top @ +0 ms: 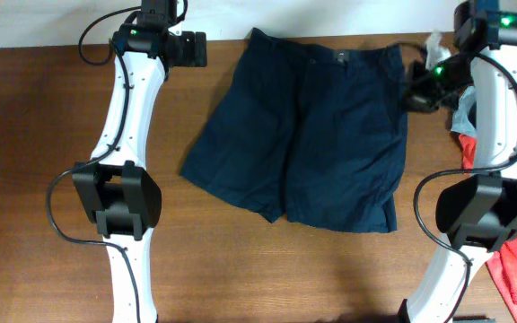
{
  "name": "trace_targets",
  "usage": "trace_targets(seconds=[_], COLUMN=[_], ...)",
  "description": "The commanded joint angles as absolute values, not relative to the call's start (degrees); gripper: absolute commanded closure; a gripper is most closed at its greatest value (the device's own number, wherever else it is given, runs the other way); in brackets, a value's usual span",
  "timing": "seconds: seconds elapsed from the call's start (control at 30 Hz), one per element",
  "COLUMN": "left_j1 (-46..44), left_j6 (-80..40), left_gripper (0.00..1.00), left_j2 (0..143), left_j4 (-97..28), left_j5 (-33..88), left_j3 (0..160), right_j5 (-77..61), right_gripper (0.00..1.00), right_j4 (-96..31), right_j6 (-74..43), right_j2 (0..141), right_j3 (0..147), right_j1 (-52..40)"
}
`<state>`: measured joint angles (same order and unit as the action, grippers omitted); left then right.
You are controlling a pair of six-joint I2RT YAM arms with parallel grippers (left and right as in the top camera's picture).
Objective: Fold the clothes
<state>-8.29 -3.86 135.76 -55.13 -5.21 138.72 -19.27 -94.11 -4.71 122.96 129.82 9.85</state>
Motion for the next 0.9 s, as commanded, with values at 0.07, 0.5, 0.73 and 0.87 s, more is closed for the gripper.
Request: trace_targets(seconds=[0.07,0.5,0.73,0.87], left_j1=[-8.16,-8.14,-8.14,-8.16], left_j6=[-2.94,-2.94,-2.94,-2.94], left_gripper=[0.01,0.01,0.01,0.01], left_j2=[136.09,136.09,136.09,136.09], left_j4=[-55.20,-55.20,-55.20,-55.20], left_j5=[-6.00,-6.00,-6.00,-6.00], left_j3=[138.78,138.78,138.78,138.78], right_j5=[-15.55,-0.82,7.57,14.85], right_gripper=[0.96,0.96,0.96,0.96], right_j4=[-93.38,-77.80,-62.24,-55.94], right_j6=[-4.78,-10.55,-13.78,-13.80], right_j2=[123.22,123.22,123.22,123.24], right_j3=[120.22,92.79,83.50,81.43], right_j1=[7.68,4.78,5.80,6.00])
